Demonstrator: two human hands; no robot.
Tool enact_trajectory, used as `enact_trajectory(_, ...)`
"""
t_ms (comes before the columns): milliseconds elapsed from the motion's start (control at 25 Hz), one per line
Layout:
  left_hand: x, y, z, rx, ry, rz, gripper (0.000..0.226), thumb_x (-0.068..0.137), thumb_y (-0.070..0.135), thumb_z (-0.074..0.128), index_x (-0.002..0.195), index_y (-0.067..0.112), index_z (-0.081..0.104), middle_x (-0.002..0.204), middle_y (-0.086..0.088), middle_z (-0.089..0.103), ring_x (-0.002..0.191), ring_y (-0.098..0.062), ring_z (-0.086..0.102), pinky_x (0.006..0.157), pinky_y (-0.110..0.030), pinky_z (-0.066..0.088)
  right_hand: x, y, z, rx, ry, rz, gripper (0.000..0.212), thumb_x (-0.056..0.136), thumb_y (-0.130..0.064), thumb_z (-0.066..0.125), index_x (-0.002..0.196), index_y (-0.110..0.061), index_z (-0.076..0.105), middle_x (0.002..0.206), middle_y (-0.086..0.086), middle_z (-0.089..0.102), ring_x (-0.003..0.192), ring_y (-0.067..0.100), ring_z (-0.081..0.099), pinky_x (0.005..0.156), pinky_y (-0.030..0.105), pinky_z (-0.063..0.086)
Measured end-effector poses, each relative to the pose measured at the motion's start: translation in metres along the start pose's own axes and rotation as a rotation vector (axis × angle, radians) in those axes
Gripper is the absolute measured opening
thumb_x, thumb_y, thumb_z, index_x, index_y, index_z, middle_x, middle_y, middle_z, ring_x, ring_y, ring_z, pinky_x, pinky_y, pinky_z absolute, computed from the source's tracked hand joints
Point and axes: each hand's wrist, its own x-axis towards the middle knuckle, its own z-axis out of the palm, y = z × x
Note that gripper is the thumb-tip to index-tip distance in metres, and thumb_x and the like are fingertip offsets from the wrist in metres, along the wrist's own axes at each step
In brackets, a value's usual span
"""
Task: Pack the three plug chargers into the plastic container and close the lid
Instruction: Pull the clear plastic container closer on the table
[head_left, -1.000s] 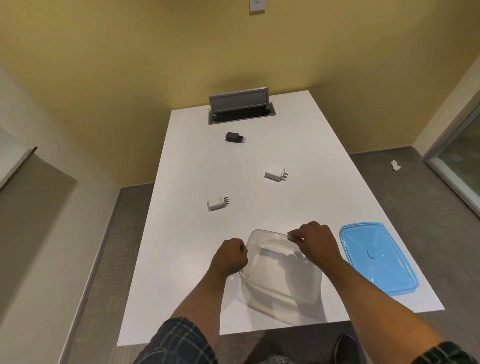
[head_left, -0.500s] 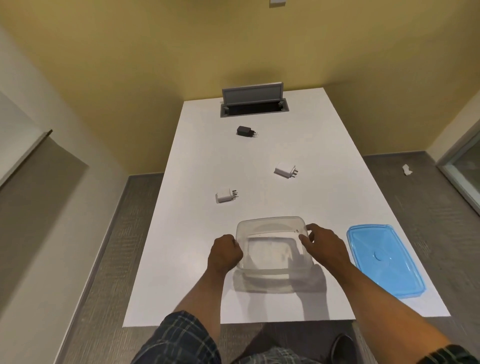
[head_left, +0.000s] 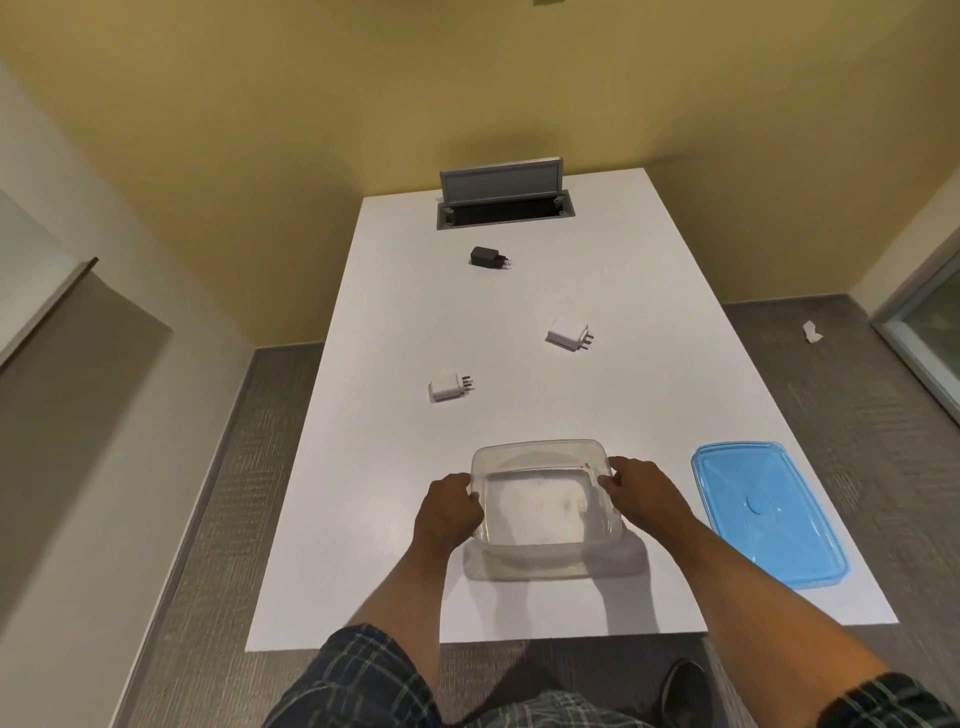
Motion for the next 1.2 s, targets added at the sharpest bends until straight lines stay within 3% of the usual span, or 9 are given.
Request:
enact_trajectory(160, -0.001, -0.001, 0.002, 0.036, -0.029, 0.007, 0.029, 0.095, 0.016, 0.047, 0.115, 0.010, 0.067, 0.103, -0.015, 0.074, 0.105, -0.031, 0.069, 0.090, -0.040, 0.056, 0.000, 0.003, 0.005, 0.039, -0.028, 0.008, 0.026, 0.100, -0.029, 0.053, 0.114, -0.011, 0.065, 0.102, 0.012, 0.075, 0.097, 0.032, 0.070, 0.082, 0.037, 0.053)
enact_trajectory(400, 0.002, -0.004, 0.005, 0.034, -0.058, -0.006, 0.030, 0.094, 0.018, 0.049, 0.117, 0.011, 0.067, 0.102, -0.015, 0.076, 0.099, -0.031, 0.073, 0.090, -0.042, 0.058, -0.004, 0.005, 0.005, 0.070, -0.048, -0.005, 0.019, 0.102, -0.026, 0.052, 0.090, -0.013, 0.057, 0.098, 0.016, 0.073, 0.088, 0.035, 0.071, 0.082, 0.042, 0.056)
enact_trajectory(640, 0.003, -0.006, 0.010, -0.041, -0.078, -0.041, 0.042, 0.097, 0.019, 0.051, 0.136, 0.010, 0.062, 0.126, -0.017, 0.071, 0.114, -0.033, 0.070, 0.101, -0.041, 0.054, -0.002, 0.007, 0.013, -0.060, -0.015, -0.039, 0.016, 0.105, -0.019, 0.046, 0.092, -0.011, 0.049, 0.099, 0.021, 0.072, 0.090, 0.037, 0.068, 0.067, 0.034, 0.042)
enact_trajectory(840, 0.002, -0.002, 0.011, 0.017, -0.081, -0.018, 0.031, 0.096, 0.016, 0.048, 0.118, 0.007, 0.067, 0.113, -0.017, 0.072, 0.108, -0.035, 0.069, 0.095, -0.043, 0.055, 0.005, 0.009, 0.019, -0.079, 0.010, -0.021, 0.021, 0.105, -0.019, 0.045, 0.113, -0.003, 0.057, 0.107, 0.021, 0.071, 0.099, 0.037, 0.066, 0.069, 0.031, 0.037)
enact_trajectory(1040, 0.004, -0.002, 0.010, 0.035, -0.096, -0.017, 0.025, 0.093, 0.014, 0.048, 0.106, 0.005, 0.068, 0.103, -0.017, 0.074, 0.101, -0.035, 0.070, 0.090, -0.043, 0.057, 0.011, 0.010, 0.023, -0.098, 0.032, 0.018, 0.023, 0.104, -0.022, 0.046, 0.113, -0.007, 0.059, 0.110, 0.016, 0.071, 0.104, 0.034, 0.066, 0.071, 0.031, 0.038)
enact_trajectory(1200, 0.005, -0.003, 0.012, 0.039, -0.098, -0.014, 0.025, 0.093, 0.014, 0.048, 0.107, 0.005, 0.067, 0.104, -0.018, 0.073, 0.102, -0.036, 0.069, 0.090, -0.044, 0.056, 0.010, 0.012, 0.025, -0.114, 0.046, 0.022, 0.022, 0.104, -0.023, 0.046, 0.111, -0.007, 0.060, 0.110, 0.015, 0.071, 0.104, 0.034, 0.065, 0.071, 0.030, 0.037)
